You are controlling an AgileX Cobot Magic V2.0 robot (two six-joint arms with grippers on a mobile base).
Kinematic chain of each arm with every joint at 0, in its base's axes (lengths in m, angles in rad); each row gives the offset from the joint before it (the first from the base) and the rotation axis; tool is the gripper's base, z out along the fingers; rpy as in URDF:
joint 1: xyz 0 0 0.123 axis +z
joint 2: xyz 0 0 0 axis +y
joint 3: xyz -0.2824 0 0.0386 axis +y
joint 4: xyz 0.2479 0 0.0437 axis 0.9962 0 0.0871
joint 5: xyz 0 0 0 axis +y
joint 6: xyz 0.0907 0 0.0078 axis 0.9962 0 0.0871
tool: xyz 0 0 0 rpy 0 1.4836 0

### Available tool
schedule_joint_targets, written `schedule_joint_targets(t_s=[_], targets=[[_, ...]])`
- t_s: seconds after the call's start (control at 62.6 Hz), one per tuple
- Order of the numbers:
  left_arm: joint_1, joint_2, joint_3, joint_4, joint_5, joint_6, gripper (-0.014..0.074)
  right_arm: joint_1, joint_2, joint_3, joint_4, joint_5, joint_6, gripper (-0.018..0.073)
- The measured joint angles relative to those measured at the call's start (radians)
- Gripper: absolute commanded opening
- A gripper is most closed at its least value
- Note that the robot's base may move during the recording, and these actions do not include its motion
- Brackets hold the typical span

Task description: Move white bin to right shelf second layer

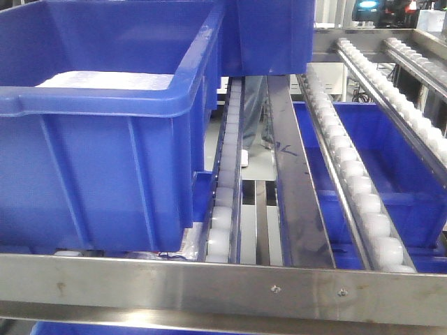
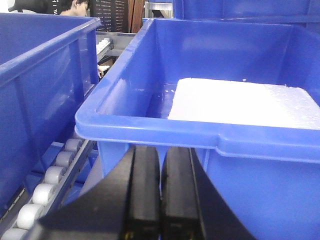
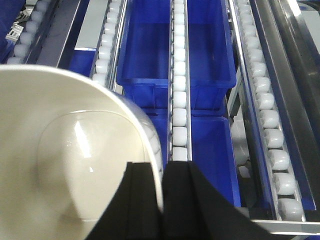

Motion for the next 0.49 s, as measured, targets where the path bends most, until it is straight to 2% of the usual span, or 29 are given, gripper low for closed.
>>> schedule_joint_targets(t_s=[0.303, 0.495], targets=[[0.000, 0.000, 0.000, 0.000, 0.000, 0.000, 0.0085, 0.000, 0.000, 0.010, 0.000, -0.005, 0.002, 0.0048], [0.000, 0.000, 0.000, 0.000, 0.000, 0.000, 0.0085, 0.000, 0.073, 0.060, 0.000, -0.079, 0.002, 0.0048]])
